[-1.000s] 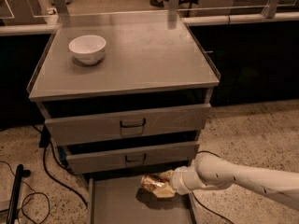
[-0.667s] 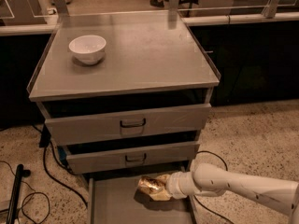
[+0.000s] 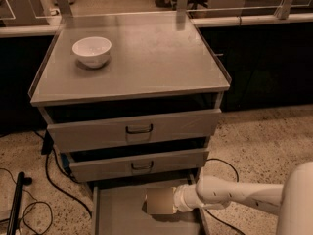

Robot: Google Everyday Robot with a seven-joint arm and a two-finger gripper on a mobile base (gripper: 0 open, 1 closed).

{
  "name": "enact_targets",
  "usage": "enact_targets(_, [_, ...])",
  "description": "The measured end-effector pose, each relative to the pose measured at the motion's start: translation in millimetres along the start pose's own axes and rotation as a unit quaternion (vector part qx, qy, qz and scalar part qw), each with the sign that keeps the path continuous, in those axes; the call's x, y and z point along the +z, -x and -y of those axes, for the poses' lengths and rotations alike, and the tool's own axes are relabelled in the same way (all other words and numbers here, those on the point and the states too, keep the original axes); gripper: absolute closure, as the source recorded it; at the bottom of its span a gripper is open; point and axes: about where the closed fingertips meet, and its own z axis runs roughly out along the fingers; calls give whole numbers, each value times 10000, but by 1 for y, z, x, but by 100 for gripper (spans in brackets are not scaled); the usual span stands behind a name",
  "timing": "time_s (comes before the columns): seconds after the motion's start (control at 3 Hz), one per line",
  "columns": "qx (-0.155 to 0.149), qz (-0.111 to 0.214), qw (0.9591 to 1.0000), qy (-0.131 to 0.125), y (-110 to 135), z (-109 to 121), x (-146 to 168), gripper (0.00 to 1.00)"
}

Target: Place orange can into bottom drawer

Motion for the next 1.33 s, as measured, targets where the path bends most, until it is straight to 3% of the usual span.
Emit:
enact_targets(0.33, [241,-228,9993,-165,-47,16,41,100])
enact_targets(0.67, [353,-188,9988,-282,-77,27,76,100])
enact_targets(1.33, [341,230,9981,-467,-91,53,114,100])
